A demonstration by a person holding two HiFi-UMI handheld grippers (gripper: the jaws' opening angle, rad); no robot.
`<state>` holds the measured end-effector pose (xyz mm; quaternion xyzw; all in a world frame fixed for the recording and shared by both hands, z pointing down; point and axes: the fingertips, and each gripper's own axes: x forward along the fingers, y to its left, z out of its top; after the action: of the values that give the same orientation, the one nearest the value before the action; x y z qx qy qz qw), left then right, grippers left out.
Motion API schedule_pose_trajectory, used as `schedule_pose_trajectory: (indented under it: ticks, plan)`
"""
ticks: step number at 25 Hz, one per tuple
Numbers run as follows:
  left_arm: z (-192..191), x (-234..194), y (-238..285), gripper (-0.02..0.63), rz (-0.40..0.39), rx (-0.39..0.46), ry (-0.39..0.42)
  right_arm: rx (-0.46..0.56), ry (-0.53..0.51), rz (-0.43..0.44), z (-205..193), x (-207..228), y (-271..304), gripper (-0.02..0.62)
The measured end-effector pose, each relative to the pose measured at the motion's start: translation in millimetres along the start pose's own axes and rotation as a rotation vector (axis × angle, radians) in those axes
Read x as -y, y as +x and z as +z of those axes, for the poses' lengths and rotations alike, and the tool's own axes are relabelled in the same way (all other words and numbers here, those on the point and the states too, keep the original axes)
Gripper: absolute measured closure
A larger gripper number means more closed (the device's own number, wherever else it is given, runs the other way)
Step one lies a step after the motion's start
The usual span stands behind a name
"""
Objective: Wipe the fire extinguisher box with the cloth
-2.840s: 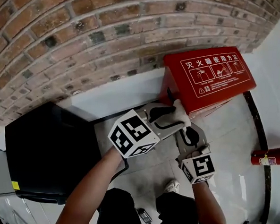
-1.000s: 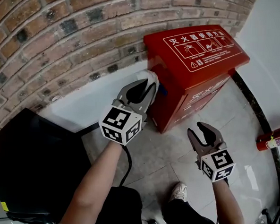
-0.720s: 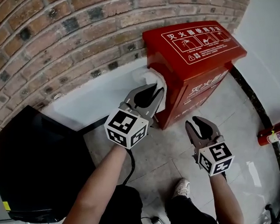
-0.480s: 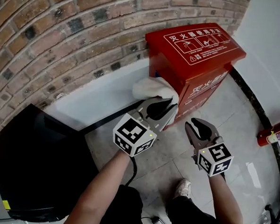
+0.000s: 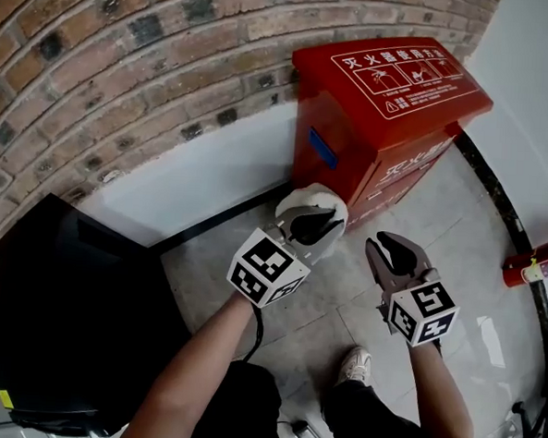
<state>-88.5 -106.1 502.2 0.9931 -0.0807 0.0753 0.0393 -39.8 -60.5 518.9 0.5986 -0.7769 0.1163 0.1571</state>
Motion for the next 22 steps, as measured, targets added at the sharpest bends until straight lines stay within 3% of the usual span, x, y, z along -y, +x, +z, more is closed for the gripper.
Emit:
schedule_pose_trajectory:
  ticks: [8, 13, 22]
  plan:
    - [-4, -63, 3, 0.558, 0.077, 0.052, -0.034, -0.036, -0.01, 0.024, -14, 1, 10, 0.486]
    - [-14, -112, 0, 0.558, 0.185, 0.064, -0.045, -0.035, -0.009, 0.03, -18, 9, 13, 0.492]
    - [-53, -177, 5, 0.558, 0.411, -0.081, -0.025, -0.075, 0.005, 0.051, -39, 21, 50, 0.521]
